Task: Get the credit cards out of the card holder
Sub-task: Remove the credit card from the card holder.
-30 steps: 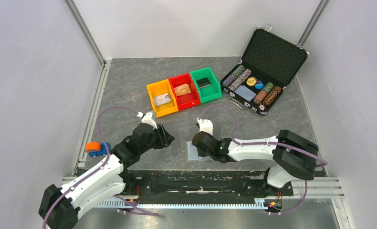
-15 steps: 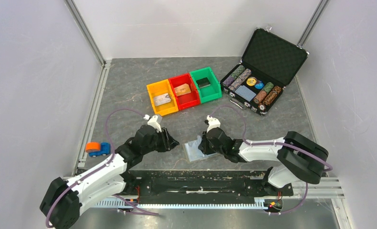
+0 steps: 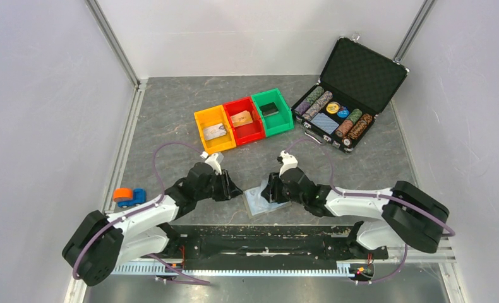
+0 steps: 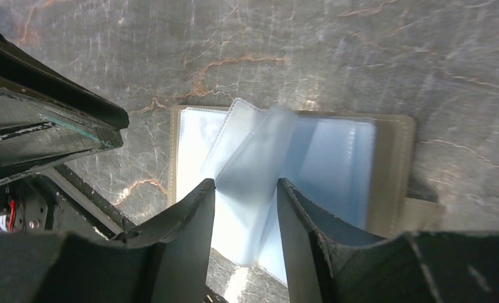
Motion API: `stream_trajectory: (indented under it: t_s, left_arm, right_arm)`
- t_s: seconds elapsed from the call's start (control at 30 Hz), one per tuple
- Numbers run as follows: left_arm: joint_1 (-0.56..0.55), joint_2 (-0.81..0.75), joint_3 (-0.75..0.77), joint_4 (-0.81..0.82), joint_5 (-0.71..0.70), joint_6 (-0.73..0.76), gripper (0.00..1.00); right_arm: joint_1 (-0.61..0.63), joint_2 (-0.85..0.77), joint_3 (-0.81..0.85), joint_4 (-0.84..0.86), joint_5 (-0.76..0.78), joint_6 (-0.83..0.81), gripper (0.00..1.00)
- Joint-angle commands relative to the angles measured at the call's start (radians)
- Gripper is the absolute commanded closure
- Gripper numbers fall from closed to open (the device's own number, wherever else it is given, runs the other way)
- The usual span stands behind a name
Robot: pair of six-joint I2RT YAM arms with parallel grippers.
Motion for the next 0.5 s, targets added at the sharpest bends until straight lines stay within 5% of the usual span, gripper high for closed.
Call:
stream_trajectory:
  t_s: [0.0, 0.47]
  left_arm:
    - [-0.003, 0.022, 0.024, 0.072, 0.024, -0.005, 0.64]
    - [-0.006, 0.026, 0.055, 0.068, 0.071, 0.001, 0.64]
  right_arm:
    - [-0.005, -0.07, 0.023, -0.13, 0.149, -0.024, 0.56]
    - [-0.004, -0.213, 0.121, -0.452, 0.361, -0.06, 0.58]
